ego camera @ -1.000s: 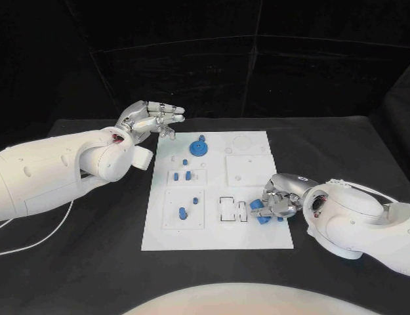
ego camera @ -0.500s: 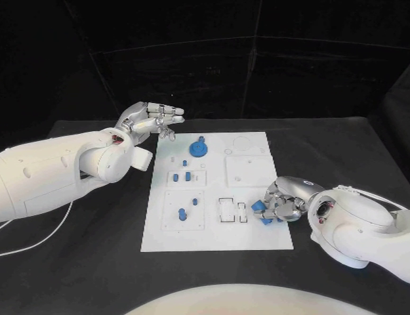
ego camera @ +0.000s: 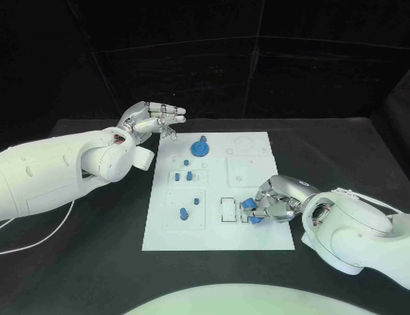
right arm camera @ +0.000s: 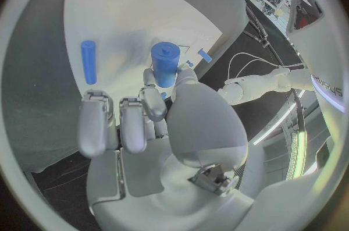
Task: Assemble the parts on the task board
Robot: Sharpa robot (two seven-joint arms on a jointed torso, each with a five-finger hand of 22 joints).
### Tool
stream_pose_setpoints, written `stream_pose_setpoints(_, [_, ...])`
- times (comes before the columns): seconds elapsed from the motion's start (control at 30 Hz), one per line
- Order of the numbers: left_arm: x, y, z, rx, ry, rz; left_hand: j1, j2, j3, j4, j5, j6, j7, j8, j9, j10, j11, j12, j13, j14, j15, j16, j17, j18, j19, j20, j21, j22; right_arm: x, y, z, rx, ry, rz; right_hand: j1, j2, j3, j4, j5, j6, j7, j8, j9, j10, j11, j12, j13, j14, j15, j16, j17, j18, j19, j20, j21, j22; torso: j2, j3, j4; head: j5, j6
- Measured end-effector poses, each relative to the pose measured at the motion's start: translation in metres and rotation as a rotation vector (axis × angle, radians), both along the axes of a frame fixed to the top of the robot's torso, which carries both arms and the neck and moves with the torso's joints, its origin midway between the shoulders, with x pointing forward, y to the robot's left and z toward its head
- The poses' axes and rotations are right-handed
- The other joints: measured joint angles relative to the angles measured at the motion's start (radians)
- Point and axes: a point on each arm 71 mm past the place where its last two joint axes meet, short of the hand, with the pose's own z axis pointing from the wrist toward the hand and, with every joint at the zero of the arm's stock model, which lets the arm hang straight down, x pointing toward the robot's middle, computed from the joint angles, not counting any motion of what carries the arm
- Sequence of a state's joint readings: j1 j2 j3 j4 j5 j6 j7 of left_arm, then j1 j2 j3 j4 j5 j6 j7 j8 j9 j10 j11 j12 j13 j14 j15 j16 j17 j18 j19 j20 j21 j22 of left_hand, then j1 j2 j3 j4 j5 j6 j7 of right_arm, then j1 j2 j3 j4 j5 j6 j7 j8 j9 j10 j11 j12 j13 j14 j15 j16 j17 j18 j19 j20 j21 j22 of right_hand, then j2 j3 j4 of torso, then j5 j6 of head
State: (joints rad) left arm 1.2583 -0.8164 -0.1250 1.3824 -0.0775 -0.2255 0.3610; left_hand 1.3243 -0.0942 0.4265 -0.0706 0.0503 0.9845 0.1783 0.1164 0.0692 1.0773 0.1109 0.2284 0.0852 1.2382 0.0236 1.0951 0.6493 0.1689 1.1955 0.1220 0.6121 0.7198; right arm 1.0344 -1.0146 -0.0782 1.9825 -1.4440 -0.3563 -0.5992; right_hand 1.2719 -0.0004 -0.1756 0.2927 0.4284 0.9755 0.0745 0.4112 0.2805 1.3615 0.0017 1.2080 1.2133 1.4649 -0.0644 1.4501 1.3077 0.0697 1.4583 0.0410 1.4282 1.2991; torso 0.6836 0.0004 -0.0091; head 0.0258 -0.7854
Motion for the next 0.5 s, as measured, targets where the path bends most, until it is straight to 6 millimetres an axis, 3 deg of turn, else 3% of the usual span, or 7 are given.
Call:
stream_pose_setpoints(0.27, [0.000, -0.001, 0.000, -0.001, 0.001, -0.002, 0.000, 0.000, 0.000, 0.000, 0.000, 0.000, 0.000, 0.000, 0.000, 0.000, 0.000, 0.000, 0.000, 0.000, 0.000, 0.000, 0.000, 0.000, 0.000, 0.000, 0.000, -0.001, 0.003, 0.017, -0.002, 0.024, 0.013, 0.019, -0.023, 0.012, -0.017, -0.002, -0.002, 0.002, -0.002, 0.007, 0.009, 0.004, -0.004, 0.000, 0.005, 0.000, 0.000, 0.000, 0.000, 0.000, 0.004, -0.004, 0.000, 0.002, 0.000, -0.0001, 0.0004, 0.000, 0.000])
stream_pose_setpoints(0.5, [0.000, -0.002, 0.000, -0.001, 0.001, -0.005, 0.000, 0.000, 0.000, 0.000, 0.000, 0.000, 0.000, 0.000, 0.000, 0.000, 0.000, 0.000, 0.000, 0.000, 0.000, 0.000, 0.000, 0.000, 0.000, 0.000, 0.000, -0.001, 0.007, 0.028, -0.006, 0.028, 0.023, 0.024, -0.061, 0.031, -0.042, -0.001, -0.074, 0.015, -0.009, 0.015, 0.020, 0.018, -0.010, 0.004, 0.017, 0.000, -0.007, 0.007, 0.000, 0.000, 0.004, -0.004, 0.004, 0.007, 0.000, -0.0001, 0.0004, 0.002, 0.001])
